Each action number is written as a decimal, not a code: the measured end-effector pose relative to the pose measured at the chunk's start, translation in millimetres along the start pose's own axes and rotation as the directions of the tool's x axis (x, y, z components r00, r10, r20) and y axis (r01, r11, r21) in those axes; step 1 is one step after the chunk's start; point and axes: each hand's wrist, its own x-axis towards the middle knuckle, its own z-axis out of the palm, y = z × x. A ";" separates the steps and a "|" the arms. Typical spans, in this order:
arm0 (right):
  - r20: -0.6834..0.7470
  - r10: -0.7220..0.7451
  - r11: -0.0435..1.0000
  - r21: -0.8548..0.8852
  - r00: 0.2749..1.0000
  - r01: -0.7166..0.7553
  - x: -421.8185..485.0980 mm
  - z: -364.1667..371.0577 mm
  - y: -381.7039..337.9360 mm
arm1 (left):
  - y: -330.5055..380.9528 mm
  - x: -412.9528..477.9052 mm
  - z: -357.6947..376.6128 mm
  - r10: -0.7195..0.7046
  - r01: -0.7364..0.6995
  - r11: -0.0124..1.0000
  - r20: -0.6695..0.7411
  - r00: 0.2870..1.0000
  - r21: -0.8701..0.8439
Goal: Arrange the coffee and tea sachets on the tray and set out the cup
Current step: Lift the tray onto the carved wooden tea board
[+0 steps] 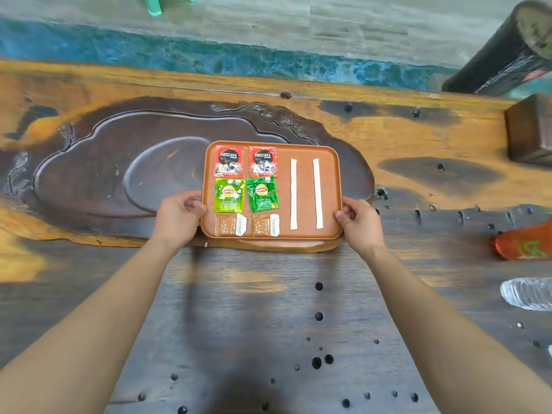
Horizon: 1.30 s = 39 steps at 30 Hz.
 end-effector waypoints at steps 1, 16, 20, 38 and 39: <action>-0.005 0.002 1.000 -0.010 1.000 -0.002 3.7 2.3 -0.5 | 0.3 5.7 0.8 0.006 -0.006 1.000 0.012 1.000 -0.001; -0.027 0.015 0.997 -0.071 1.000 -0.017 14.7 14.7 -3.9 | 0.0 26.5 0.8 0.038 -0.042 0.998 0.070 0.997 0.056; -0.120 0.088 0.995 -0.044 0.989 -0.094 10.3 18.8 -4.0 | -0.2 21.0 -3.4 0.033 -0.038 0.996 0.071 0.997 0.080; 0.286 -0.175 0.888 -0.367 0.942 0.277 -200.2 169.0 -38.0 | -99.8 -159.9 -130.8 0.216 -0.168 0.691 0.021 0.976 0.703; 0.318 -0.163 0.867 -0.406 0.934 0.289 -203.4 174.8 -38.8 | -108.8 -165.5 -137.4 0.209 -0.156 0.676 0.016 0.978 0.720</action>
